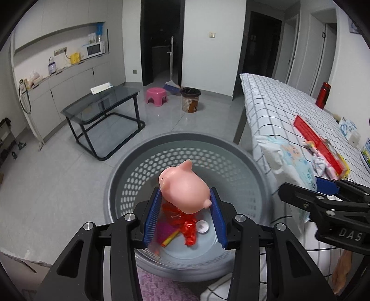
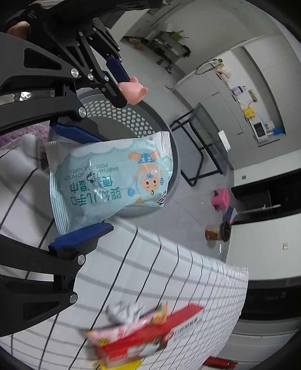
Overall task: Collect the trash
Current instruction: 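Carry wipes pack and pig over the grey basket and open both tools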
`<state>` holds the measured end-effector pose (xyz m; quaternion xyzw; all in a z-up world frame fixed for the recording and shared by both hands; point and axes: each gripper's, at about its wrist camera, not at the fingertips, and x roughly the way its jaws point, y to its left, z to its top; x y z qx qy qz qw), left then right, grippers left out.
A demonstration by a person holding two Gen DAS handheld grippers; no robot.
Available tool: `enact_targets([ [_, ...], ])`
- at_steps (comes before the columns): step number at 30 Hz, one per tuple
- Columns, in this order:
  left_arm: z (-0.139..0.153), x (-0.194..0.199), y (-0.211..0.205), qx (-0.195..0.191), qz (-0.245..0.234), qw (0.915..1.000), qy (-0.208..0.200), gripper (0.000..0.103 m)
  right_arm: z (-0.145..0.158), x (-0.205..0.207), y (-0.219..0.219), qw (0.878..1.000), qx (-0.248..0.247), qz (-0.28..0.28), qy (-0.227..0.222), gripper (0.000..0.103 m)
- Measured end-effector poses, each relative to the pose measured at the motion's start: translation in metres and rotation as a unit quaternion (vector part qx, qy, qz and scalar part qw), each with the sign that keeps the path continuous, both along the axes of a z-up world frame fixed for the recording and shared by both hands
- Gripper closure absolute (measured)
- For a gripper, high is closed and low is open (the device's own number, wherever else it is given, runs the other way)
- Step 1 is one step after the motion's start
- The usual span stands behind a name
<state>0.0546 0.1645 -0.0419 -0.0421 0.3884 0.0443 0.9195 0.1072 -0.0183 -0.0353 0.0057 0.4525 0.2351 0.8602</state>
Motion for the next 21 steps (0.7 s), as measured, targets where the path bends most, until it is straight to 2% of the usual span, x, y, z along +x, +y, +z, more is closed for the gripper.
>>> enact_targets([
  [9, -0.016, 0.007, 0.024, -0.016, 0.011, 0.9997, 0.018, 0.061, -0.018, 0.017, 0.04, 0.999, -0.021, 0.02, 0.021, 0.04],
  [14, -0.025, 0.012, 0.03, -0.028, 0.017, 0.999, 0.029, 0.061, -0.028, 0.023, 0.048, 0.999, -0.029, 0.026, 0.03, 0.04],
  [21, -0.029, 0.016, 0.033, -0.027, 0.023, 0.9987, 0.036, 0.06, -0.033, 0.03, 0.05, 0.998, -0.027, 0.029, 0.038, 0.04],
])
